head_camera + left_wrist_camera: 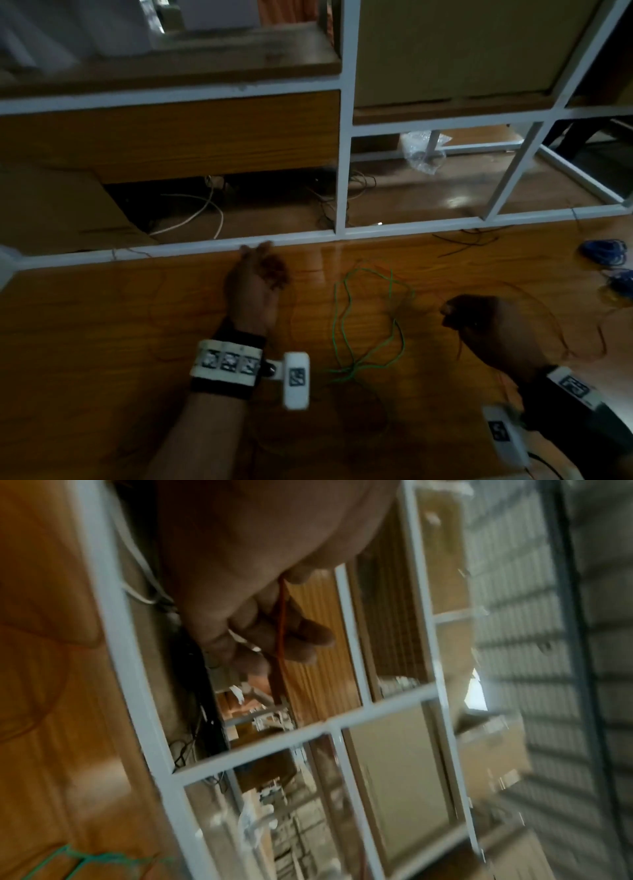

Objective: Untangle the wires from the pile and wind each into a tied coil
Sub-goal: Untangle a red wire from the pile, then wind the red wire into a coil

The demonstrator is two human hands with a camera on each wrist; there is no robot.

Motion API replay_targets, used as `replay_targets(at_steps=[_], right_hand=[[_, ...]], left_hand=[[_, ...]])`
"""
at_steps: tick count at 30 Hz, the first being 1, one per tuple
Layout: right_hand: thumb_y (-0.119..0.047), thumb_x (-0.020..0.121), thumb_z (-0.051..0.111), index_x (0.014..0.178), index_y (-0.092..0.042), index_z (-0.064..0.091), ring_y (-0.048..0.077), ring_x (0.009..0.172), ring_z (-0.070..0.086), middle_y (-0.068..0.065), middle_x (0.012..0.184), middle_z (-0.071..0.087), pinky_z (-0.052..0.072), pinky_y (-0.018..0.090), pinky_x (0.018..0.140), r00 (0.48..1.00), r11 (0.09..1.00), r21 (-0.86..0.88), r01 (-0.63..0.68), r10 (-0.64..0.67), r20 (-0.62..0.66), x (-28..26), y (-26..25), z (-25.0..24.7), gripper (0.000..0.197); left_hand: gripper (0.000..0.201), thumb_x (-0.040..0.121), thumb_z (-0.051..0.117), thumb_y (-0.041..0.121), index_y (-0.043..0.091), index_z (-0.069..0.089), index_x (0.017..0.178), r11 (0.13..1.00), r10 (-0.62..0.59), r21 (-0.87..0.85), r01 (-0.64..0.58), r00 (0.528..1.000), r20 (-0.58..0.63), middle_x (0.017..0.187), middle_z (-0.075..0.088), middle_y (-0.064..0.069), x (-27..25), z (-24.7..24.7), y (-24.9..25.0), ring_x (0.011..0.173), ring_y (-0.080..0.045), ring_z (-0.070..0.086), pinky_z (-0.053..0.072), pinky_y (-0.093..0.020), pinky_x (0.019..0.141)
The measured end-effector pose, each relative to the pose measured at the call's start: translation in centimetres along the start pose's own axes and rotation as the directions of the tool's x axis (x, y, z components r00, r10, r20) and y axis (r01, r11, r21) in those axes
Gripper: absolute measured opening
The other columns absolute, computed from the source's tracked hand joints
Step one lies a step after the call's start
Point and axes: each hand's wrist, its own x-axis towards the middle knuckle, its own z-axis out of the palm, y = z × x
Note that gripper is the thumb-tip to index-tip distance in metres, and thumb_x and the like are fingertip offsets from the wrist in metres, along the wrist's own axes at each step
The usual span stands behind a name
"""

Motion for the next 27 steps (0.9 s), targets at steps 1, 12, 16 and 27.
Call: replay_targets(at_steps=[1,12,16,27], right_hand=[[-0.01,0.09,0.075,0.093,-0.028,0.077,0.013,0.065,0.073,-0.005,0.086,0.078,0.06,0.042,0.055,0.999,1.0,-0.021,0.012,-0.011,0.044,-0.1,0.3,0.3,0.019],[-0.03,0.083,0.084,0.149,-0.066,0.02,0.003,0.142,0.037,-0.037,0.154,0.031,0.041,0.04,0.116,0.663,0.995,0.094,0.039,-0.096,0.742,-1.6,-0.5,-10.7,0.099],[-0.032,0.083,0.082,0.145,-0.068,0.022,0.01,0.149,0.031,-0.027,0.161,0.026,0.041,0.046,0.116,0.809,0.989,0.111,0.095,-0.141,0.571,-2.5,1.8,-12.1,0.093],[-0.036,0.104,0.056,0.107,-0.013,0.073,0.027,0.107,0.068,0.008,0.112,0.074,0.051,0.052,0.098,0.903,0.919,0.347,0.189,-0.302,0.306,-1.5,2.2,-9.3,0.029]], left_hand=[[0.028,0.098,0.051,0.038,0.013,0.065,0.098,0.993,-0.003,0.116,0.0,1.0,0.029,0.063,0.061,0.0,-1.0,1.4,-1.0,0.057,-0.016,0.057,0.045,-0.031,0.058],[0.047,0.103,0.039,0.043,0.009,0.068,0.088,0.766,-0.043,0.607,-0.211,0.926,0.375,0.047,0.043,0.011,-10.5,9.8,-11.7,0.043,-0.005,0.037,0.03,-0.023,0.047],[0.052,0.101,0.038,0.05,0.009,0.07,0.092,0.709,-0.091,0.653,-0.267,0.883,0.461,0.049,0.04,0.01,-11.9,10.2,-12.4,0.042,-0.005,0.035,0.028,-0.022,0.047],[0.048,0.101,0.04,0.045,0.009,0.07,0.094,0.674,-0.104,0.627,-0.391,0.79,0.604,0.06,0.037,-0.006,-14.0,11.1,-9.6,0.05,-0.016,0.031,0.025,-0.027,0.048]])
